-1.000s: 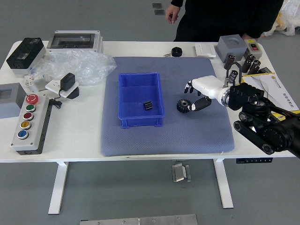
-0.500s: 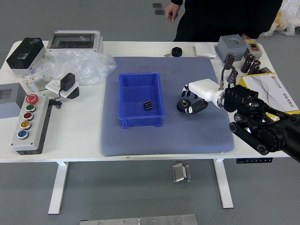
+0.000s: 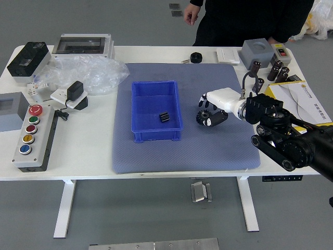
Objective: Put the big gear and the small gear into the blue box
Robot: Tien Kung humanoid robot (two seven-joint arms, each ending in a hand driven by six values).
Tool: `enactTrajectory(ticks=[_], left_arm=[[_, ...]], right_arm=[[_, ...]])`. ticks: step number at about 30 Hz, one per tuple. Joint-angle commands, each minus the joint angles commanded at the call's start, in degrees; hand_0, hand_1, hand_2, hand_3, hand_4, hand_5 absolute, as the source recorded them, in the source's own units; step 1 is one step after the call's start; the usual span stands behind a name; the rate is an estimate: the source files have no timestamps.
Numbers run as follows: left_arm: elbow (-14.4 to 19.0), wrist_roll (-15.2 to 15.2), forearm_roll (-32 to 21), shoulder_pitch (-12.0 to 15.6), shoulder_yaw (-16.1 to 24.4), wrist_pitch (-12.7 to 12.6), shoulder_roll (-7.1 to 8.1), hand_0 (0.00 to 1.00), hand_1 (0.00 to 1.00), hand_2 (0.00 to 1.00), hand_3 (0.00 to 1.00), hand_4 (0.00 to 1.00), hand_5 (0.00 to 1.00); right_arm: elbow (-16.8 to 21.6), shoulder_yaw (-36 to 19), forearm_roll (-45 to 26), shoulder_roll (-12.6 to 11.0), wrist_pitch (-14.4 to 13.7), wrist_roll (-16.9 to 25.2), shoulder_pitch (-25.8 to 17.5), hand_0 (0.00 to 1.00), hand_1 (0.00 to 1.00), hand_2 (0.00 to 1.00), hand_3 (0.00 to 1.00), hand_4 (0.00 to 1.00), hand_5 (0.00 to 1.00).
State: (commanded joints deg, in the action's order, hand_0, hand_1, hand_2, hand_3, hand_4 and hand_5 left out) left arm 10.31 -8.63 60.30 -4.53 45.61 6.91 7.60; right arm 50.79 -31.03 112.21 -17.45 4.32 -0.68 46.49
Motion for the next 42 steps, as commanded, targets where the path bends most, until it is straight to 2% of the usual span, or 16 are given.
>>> enactTrajectory(ticks=[30,39,40,42], left_arm=[[0.0,0.0,-0.1,-0.3,-0.4,0.0,-0.39,0.862,0.832,0.814,0.836,0.701,0.295],[0.0,-0.1,-0.1,-0.2,-0.5,0.0,-0.34,0.862,0.832,0.814,0.836,0.702,0.295],[0.0,-0.1,0.0,-0.2,-0.5,0.0,-0.35,0.862,0.832,0.814,0.836,0.701,0.295],[0.0,0.0,0.0,-0.2,-0.5,0.0,-0.37,0.862,0.832,0.814,0.836,0.701,0.295]], right_arm=[[-2.2,1.0,0.1,1.6,0.1,-0.4,-0.4,0.556,0.537,0.684,0.753,0.788,0.391],[-2.3,1.7,-0.4,1.7,-1.1,-0.8,-0.7,0.55,0.53,0.671,0.733,0.766,0.387],[-2.3,1.8,-0.5,1.7,-1.3,-0.8,-0.7,0.516,0.482,0.592,0.656,0.633,0.368],[-2.3,2.0,-0.7,1.7,-1.8,-0.8,-0.7,0.516,0.482,0.592,0.656,0.633,0.368]])
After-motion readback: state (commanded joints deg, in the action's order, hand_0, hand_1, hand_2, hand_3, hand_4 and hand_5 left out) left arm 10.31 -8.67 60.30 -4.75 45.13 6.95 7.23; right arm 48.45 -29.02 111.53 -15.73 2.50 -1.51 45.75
